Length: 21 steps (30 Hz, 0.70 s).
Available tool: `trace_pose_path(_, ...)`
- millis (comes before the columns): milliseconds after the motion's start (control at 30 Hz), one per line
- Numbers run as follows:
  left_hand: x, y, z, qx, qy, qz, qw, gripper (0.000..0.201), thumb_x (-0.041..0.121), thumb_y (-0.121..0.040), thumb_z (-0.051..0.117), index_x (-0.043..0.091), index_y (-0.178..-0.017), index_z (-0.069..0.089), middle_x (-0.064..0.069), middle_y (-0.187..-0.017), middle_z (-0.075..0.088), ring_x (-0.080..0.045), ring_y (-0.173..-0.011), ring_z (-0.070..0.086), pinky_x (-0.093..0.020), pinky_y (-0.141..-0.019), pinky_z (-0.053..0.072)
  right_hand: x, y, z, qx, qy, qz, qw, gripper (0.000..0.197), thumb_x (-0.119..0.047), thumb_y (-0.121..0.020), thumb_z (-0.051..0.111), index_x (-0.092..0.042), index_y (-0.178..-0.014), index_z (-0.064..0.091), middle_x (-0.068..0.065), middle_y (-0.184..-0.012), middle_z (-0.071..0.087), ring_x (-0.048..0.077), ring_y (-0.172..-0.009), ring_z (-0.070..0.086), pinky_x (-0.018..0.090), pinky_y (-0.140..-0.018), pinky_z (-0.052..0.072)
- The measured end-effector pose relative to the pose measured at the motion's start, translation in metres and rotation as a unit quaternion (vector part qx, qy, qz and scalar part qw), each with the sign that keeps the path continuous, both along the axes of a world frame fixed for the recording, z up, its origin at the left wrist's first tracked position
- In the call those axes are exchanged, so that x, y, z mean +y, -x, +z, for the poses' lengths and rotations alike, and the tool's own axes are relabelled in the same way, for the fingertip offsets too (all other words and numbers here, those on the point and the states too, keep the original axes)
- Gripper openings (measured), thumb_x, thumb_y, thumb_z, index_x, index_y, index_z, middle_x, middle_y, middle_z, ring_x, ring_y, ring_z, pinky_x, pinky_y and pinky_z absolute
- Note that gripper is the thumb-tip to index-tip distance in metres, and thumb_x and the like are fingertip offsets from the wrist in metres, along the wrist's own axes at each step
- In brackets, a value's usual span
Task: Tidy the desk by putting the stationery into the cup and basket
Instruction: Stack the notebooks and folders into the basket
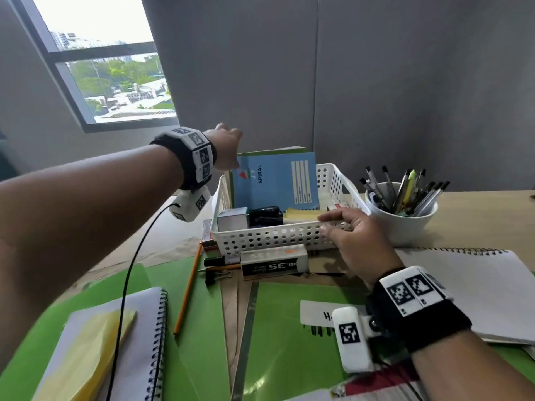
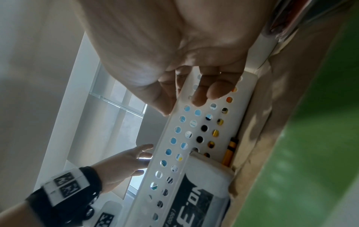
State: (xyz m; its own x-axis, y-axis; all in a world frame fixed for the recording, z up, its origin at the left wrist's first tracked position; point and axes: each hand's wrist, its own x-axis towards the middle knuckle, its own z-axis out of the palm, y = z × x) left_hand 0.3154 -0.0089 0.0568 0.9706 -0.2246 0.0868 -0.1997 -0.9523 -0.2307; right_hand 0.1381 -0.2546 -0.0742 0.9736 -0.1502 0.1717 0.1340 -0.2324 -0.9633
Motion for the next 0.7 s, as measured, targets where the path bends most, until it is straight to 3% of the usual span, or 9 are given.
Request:
trace_pose_path(100,0.002,0.040,0.021,-0.010,-0.070,-0.064,0.995,0.031,0.033,-0.096,0.062,0.010,-0.114,0.072,-0.008,-0.110,0.070,-0.025,-0.098,0.066,-0.039,-0.089,0.058,0.001,0.005,0.005,-0.003,-0.003,-0.001,1.000,0.012,-0.017,-0.089,0.072,-0.028,-0.089,0.076,-0.031,-0.091,0.066,0.042,-0.087,0.070,0.064,-0.075,0.058)
trace_pose_path(133,0.004,0.059,0.025,0.009,-0.103,-0.080,0.991,0.029,0.035,-0.097,0.062,0.011,-0.106,0.074,-0.006,-0.102,0.072,-0.024,-0.093,0.066,-0.036,-0.085,0.057,0.002,0.005,0.005,0.001,-0.004,-0.005,1.000,0.012,-0.015,-0.091,0.072,-0.026,-0.090,0.076,-0.029,-0.088,0.067,0.048,-0.087,0.068,0.066,-0.070,0.057)
trace_pose_path(267,0.037,0.124,0.012,0.214,-0.123,-0.085,0.965,0.028,0.049,-0.078,0.083,0.027,-0.093,0.071,0.006,-0.086,0.075,-0.018,-0.078,0.070,-0.032,-0.075,0.059,0.004,0.008,0.008,0.013,-0.001,-0.012,1.000,0.009,-0.015,-0.093,0.071,-0.024,-0.093,0.075,0.016,-0.088,0.071,0.061,-0.082,0.063,0.075,-0.060,0.051)
trace_pose_path(333,0.064,0.150,-0.006,0.337,-0.123,-0.030,0.933,0.045,0.057,-0.063,0.090,0.032,-0.094,0.068,0.006,-0.086,0.076,-0.019,-0.074,0.073,-0.036,-0.075,0.062,0.004,0.008,0.010,0.013,0.013,-0.009,1.000,0.009,-0.016,-0.093,0.071,-0.024,-0.094,0.074,0.017,-0.079,0.071,0.052,-0.065,0.063,0.067,-0.056,0.056)
trace_pose_path(400,0.090,0.167,-0.024,0.384,-0.164,0.026,0.908,0.074,0.075,-0.039,0.089,0.035,-0.096,0.064,0.006,-0.090,0.076,-0.020,-0.073,0.073,-0.036,-0.071,0.063,0.004,0.008,0.011,0.009,0.039,-0.010,0.999,0.008,-0.015,-0.094,0.070,-0.022,-0.092,0.072,-0.008,-0.052,0.062,0.020,-0.042,0.052,0.043,-0.046,0.057)
trace_pose_path(433,0.102,0.173,-0.033,0.388,-0.195,0.041,0.900,0.087,0.083,-0.026,0.085,0.037,-0.097,0.062,0.006,-0.094,0.075,-0.020,-0.074,0.073,-0.036,-0.069,0.063,0.004,0.009,0.011,0.011,0.045,-0.011,0.999,0.007,-0.015,-0.094,0.070,-0.021,-0.093,0.071,-0.013,-0.046,0.057,0.014,-0.042,0.048,0.041,-0.045,0.056)
trace_pose_path(467,0.114,0.178,-0.040,0.395,-0.220,0.053,0.890,0.093,0.084,-0.021,0.084,0.038,-0.099,0.060,0.006,-0.098,0.074,-0.019,-0.076,0.073,-0.035,-0.067,0.063,0.003,0.007,0.010,0.015,0.044,-0.013,0.999,0.005,-0.016,-0.094,0.071,-0.020,-0.094,0.072,-0.015,-0.045,0.056,0.016,-0.045,0.048,0.048,-0.049,0.058)
trace_pose_path(567,0.142,0.194,-0.053,0.415,-0.207,0.095,0.881,0.081,0.059,-0.049,0.096,0.033,-0.115,0.055,0.000,-0.109,0.071,-0.019,-0.071,0.070,-0.030,-0.056,0.060,0.002,0.006,0.009,0.020,0.015,-0.012,1.000,0.006,-0.018,-0.092,0.072,-0.023,-0.094,0.073,-0.003,-0.063,0.066,0.031,-0.058,0.056,0.072,-0.057,0.054)
trace_pose_path(700,0.159,0.209,-0.060,0.413,-0.069,0.105,0.902,0.064,0.036,-0.061,0.098,0.025,-0.109,0.058,-0.006,-0.109,0.066,-0.014,-0.062,0.065,-0.027,-0.053,0.057,0.003,0.006,0.009,0.017,0.014,-0.011,1.000,0.008,-0.019,-0.091,0.073,-0.027,-0.090,0.073,0.013,-0.077,0.067,0.036,-0.066,0.059,0.073,-0.055,0.053)
